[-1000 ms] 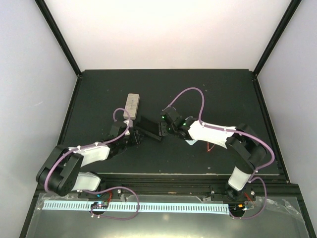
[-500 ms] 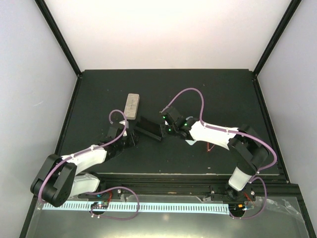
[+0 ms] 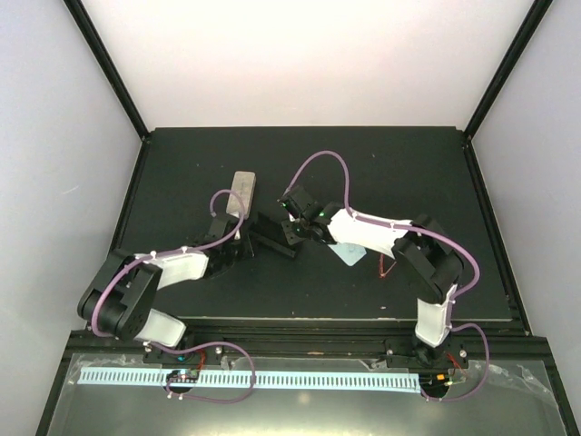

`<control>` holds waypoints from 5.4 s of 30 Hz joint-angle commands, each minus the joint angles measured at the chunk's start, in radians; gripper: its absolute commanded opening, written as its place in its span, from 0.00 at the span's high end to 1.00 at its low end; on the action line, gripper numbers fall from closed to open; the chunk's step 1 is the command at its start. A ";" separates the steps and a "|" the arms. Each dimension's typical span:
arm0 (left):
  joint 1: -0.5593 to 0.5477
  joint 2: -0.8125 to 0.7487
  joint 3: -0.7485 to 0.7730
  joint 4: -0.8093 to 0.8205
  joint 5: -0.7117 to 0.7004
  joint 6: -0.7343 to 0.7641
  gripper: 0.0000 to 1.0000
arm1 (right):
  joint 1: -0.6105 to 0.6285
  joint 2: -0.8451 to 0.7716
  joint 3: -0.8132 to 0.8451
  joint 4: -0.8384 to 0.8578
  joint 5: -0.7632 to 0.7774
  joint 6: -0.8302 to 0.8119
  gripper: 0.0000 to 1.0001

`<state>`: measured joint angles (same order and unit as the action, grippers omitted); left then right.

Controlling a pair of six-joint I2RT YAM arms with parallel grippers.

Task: Organize the sunglasses
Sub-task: Adjust the sunglasses case at the center of the board, then move the glasses cleaning cloth to the center of the board, then adjust the glasses cleaning cloth at the center of the board.

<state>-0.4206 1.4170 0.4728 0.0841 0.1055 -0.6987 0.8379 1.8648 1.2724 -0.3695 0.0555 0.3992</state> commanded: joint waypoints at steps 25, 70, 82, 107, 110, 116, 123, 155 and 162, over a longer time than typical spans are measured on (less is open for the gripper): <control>0.005 0.230 0.198 -0.054 0.028 0.142 0.73 | -0.013 -0.037 -0.089 -0.012 0.027 0.057 0.72; -0.145 0.272 0.203 0.080 0.231 0.057 0.73 | -0.139 0.006 -0.275 -0.036 0.144 0.152 0.78; -0.144 0.160 0.129 0.092 0.216 0.036 0.72 | -0.120 -0.120 -0.385 -0.011 0.052 0.142 0.99; -0.244 -0.276 -0.123 0.061 0.239 -0.065 0.65 | 0.214 -0.393 -0.556 0.070 -0.132 0.268 0.70; -0.297 -0.259 -0.118 0.100 0.249 -0.082 0.70 | 0.214 -0.417 -0.566 0.033 -0.046 0.278 0.72; -0.395 -0.187 -0.117 0.167 0.229 -0.133 0.83 | 0.214 -0.394 -0.561 -0.027 0.046 0.233 0.72; -0.509 -0.069 -0.137 0.273 0.185 -0.221 0.89 | 0.214 -0.349 -0.548 -0.032 0.051 0.187 0.70; -0.521 -0.049 -0.155 0.185 0.173 -0.235 0.94 | 0.156 -0.306 -0.438 -0.109 0.364 0.175 0.91; -0.521 -0.107 -0.152 0.167 0.157 -0.207 0.88 | 0.156 -0.349 -0.443 -0.153 0.406 0.213 0.69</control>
<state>-0.9375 1.3548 0.3099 0.2737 0.2832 -0.9340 0.9977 1.5589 0.8261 -0.4953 0.4110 0.5888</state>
